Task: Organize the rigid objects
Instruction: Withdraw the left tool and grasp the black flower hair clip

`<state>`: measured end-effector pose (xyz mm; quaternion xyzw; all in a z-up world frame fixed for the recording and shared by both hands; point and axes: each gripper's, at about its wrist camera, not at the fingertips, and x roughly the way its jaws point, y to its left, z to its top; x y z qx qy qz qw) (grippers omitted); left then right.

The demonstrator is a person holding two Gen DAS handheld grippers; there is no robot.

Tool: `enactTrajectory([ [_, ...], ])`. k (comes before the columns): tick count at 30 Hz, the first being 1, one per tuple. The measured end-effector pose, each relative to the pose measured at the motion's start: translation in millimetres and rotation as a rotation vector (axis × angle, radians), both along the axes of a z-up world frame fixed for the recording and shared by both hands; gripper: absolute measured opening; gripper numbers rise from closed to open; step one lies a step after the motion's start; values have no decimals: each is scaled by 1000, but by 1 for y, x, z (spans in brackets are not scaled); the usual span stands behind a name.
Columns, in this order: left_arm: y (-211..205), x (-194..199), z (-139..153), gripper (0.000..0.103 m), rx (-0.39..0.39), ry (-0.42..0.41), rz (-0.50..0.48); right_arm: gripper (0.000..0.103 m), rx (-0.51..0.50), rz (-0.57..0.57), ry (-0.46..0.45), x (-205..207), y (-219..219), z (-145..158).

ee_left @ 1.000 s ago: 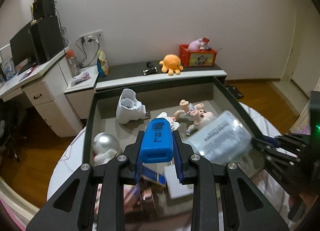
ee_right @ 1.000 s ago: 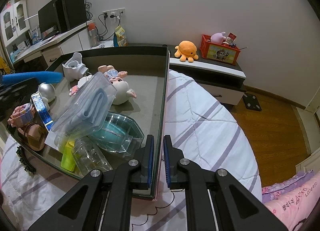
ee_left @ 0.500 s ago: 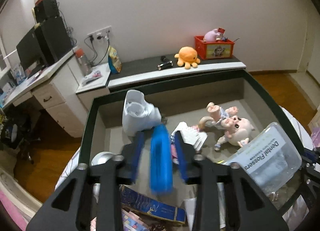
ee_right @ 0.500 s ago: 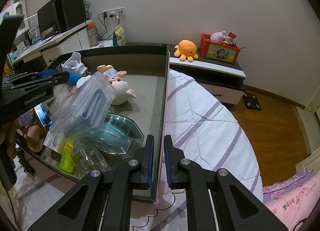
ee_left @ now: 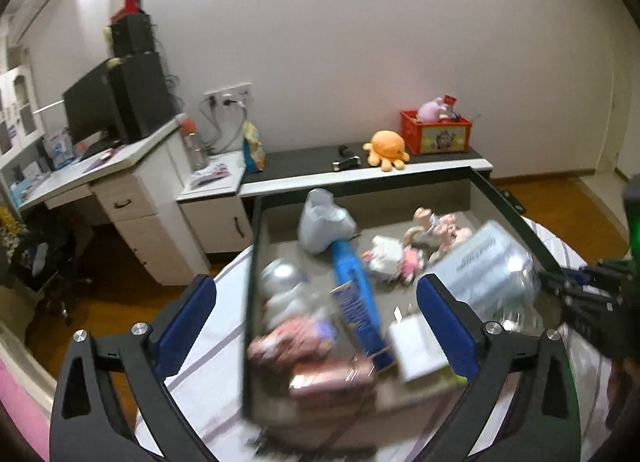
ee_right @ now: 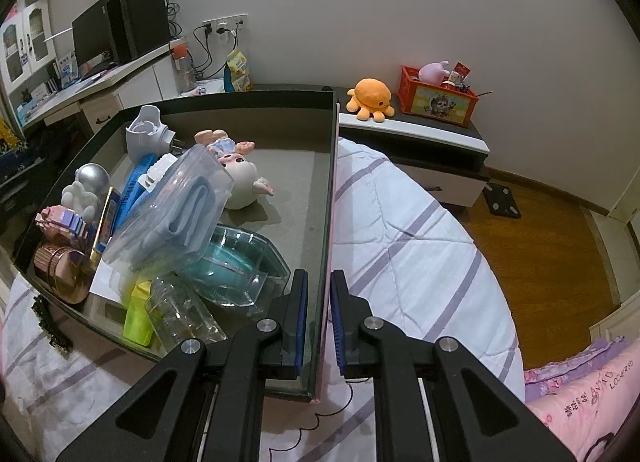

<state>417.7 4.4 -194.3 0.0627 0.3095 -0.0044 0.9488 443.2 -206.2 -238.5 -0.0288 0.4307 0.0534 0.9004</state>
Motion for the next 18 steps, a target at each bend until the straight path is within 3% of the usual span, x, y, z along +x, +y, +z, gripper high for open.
enactTrajectory([
  [7,23,-64,-16,103,-53,2,74,13,-3,0,2,-2,0,0],
  [10,19,-79,-33,103,-72,39,46,13,-10,-1,2,-3,2,1],
  [18,3,-64,-84,103,-34,189,66,13,-16,5,5,-4,5,1],
])
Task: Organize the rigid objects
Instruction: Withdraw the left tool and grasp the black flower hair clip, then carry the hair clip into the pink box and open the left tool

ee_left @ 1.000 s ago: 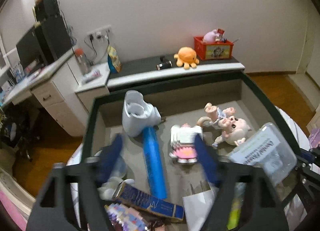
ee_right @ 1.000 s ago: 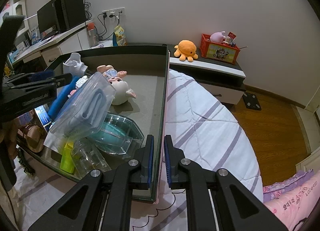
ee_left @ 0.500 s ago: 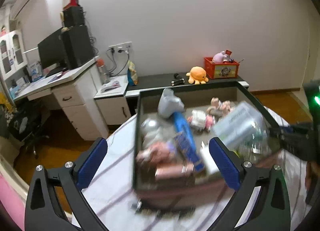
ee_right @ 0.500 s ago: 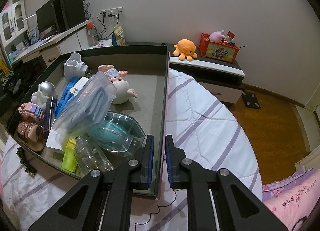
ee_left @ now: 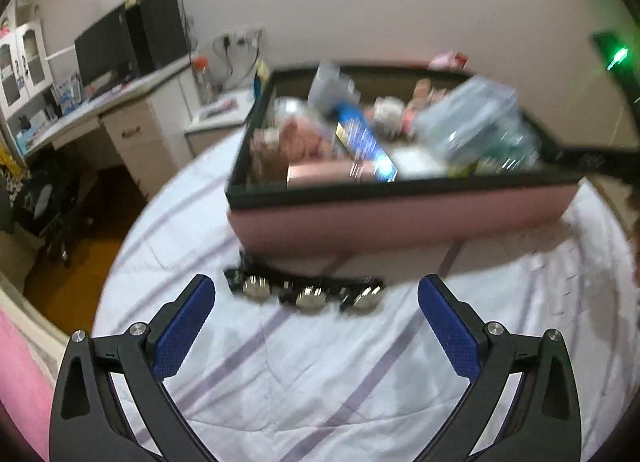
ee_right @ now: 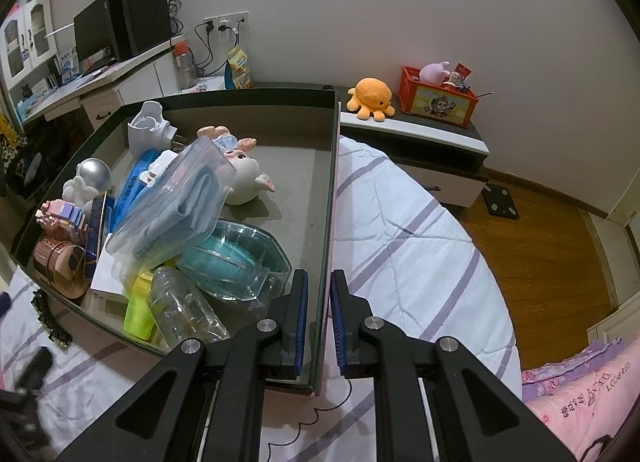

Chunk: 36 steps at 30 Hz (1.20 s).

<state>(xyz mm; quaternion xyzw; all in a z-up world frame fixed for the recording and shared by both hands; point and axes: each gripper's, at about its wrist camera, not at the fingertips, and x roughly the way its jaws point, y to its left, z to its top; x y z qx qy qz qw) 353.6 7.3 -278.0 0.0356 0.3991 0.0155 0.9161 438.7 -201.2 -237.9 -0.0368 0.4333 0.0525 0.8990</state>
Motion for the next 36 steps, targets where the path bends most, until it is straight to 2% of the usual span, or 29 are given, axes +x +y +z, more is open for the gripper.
enactTrajectory([
  [4,11,10,-8,103,-51,49,26,13,5,2,1,1,-2,0],
  [7,16,16,-11,103,-39,69,46,13,5,1,1,1,-2,0],
  [9,18,19,-12,103,-42,75,34,13,7,2,1,1,-2,0],
  [13,15,21,-11,102,2,68,-7,13,4,2,1,1,-2,0],
  [14,14,22,-11,99,3,67,-12,13,3,1,2,2,-2,0],
  [15,14,22,-11,91,-2,64,-23,13,3,1,3,1,-2,0],
  [18,17,24,-12,90,-11,70,-29,13,5,-1,2,2,-2,0],
  [23,19,21,-10,89,-22,55,-32,13,4,-1,3,2,-3,0],
  [26,17,13,-5,89,11,26,-41,13,5,-1,2,2,-3,-1],
  [36,32,-19,23,89,45,-44,-33,13,3,-2,0,1,-2,0],
])
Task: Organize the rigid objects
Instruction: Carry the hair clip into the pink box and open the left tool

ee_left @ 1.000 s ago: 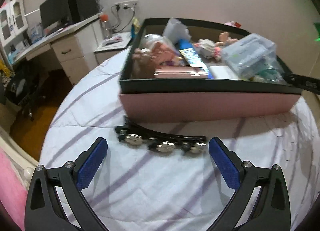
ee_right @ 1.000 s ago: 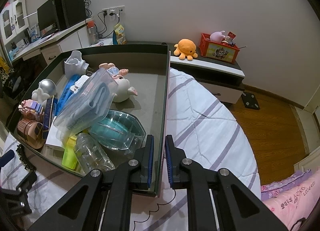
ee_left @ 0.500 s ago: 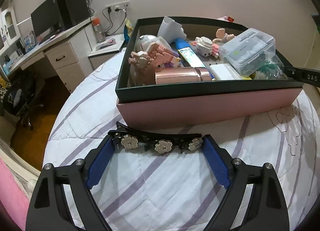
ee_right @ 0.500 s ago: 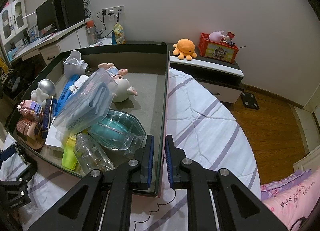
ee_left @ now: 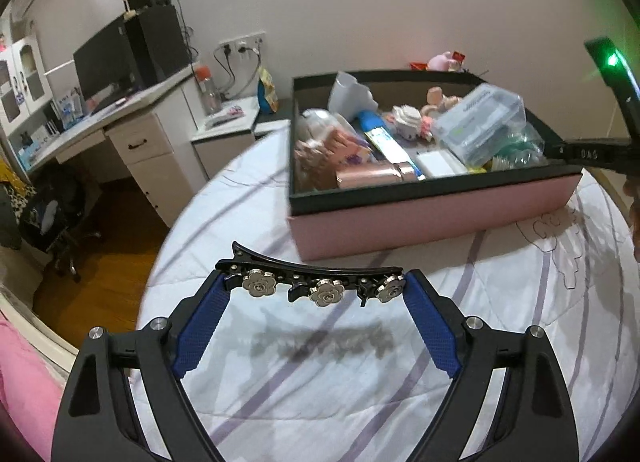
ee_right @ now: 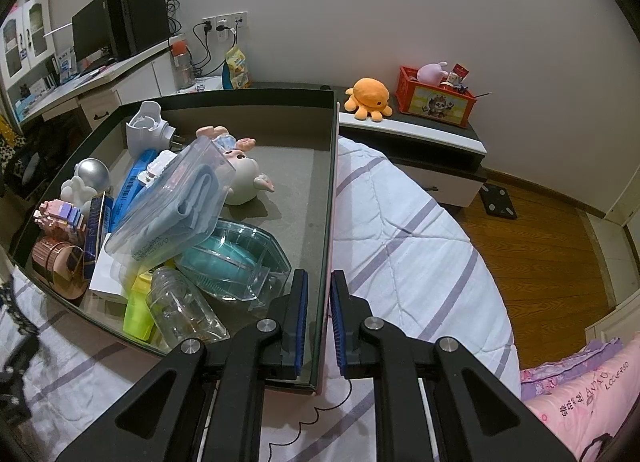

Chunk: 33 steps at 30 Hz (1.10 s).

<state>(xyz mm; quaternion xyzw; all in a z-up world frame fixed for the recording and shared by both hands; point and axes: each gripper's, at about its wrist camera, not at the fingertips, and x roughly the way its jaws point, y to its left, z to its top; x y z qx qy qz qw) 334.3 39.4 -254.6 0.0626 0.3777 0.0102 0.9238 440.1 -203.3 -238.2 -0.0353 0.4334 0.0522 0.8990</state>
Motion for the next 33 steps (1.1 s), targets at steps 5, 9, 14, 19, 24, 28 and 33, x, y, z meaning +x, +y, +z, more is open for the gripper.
enactTrajectory([
  [5,18,-6,15,89,11,-35,40,13,-4,-3,1,0,-2,1],
  [9,32,-6,25,89,18,-53,68,13,-5,-3,0,0,-1,1],
  [14,38,2,30,89,18,-61,79,12,-12,-7,5,1,-1,1],
  [19,36,8,31,89,22,-62,79,12,-12,-7,6,0,-1,1],
  [24,28,17,50,89,20,-96,62,12,-12,-8,6,1,-2,1],
  [28,12,34,74,89,12,-135,7,12,-8,-8,6,0,-1,1],
  [33,-21,70,89,89,12,-139,-73,13,0,-8,8,0,-2,1],
])
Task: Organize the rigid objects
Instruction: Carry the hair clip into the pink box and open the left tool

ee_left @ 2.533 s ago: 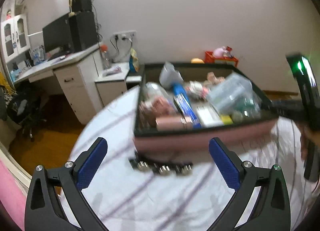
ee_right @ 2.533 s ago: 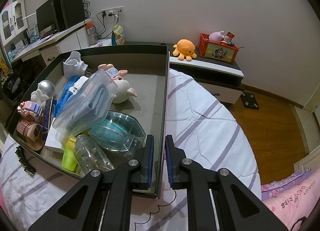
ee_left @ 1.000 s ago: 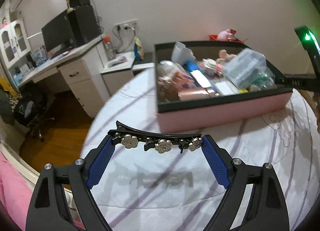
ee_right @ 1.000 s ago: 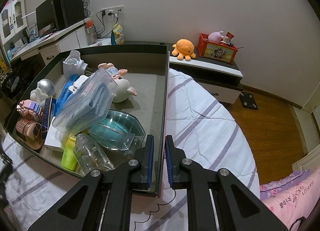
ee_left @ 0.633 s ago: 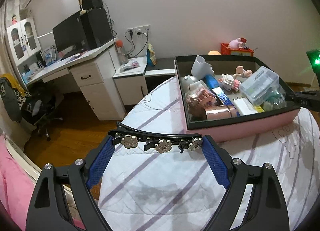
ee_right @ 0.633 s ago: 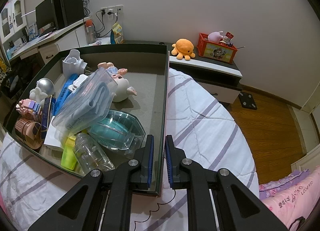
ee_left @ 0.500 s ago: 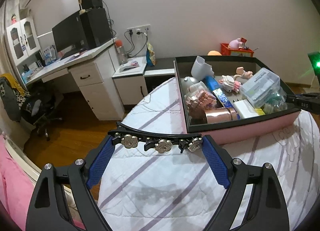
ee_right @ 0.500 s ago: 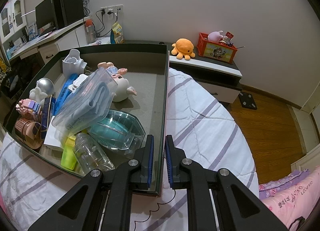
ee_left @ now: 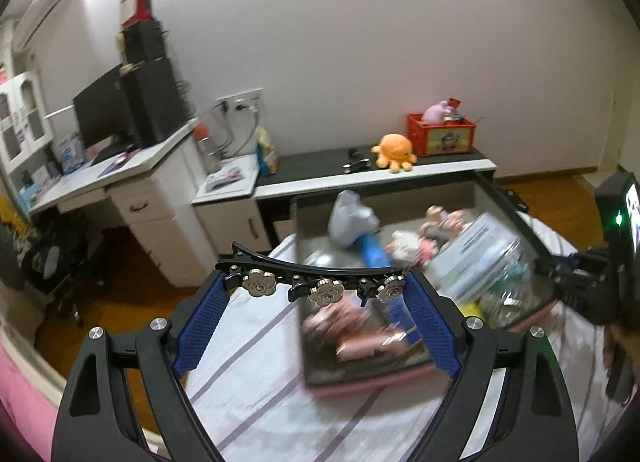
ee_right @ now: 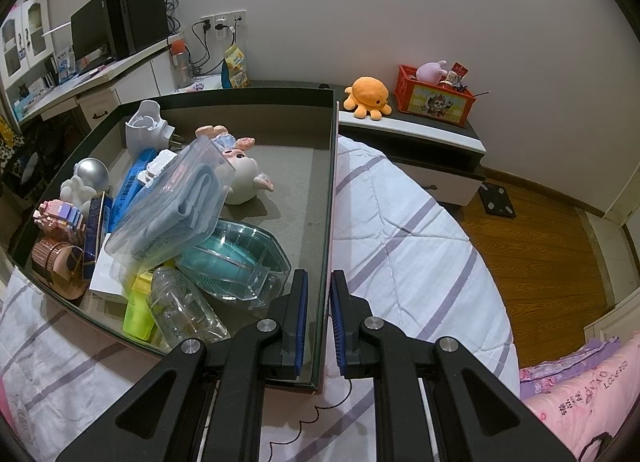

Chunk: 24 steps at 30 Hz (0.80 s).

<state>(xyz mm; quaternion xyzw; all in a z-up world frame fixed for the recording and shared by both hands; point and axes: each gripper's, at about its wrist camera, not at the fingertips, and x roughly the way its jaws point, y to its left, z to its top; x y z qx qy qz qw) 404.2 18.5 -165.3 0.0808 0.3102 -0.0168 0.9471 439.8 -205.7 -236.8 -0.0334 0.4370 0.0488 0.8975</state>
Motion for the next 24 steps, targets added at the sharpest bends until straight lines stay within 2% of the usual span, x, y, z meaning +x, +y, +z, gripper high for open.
enactTrajectory([
  [4,-25,30,-4,89,21,32,-46,13,5,0,-1,0,-1,0],
  [9,-58,70,-19,89,101,89,-89,13,9,-1,-3,-1,-2,-1],
  [16,-86,113,-46,89,132,178,-142,13,17,-2,-2,-1,-1,-1],
  [24,-93,133,-61,90,124,206,-171,13,19,-1,-2,-1,0,-1],
])
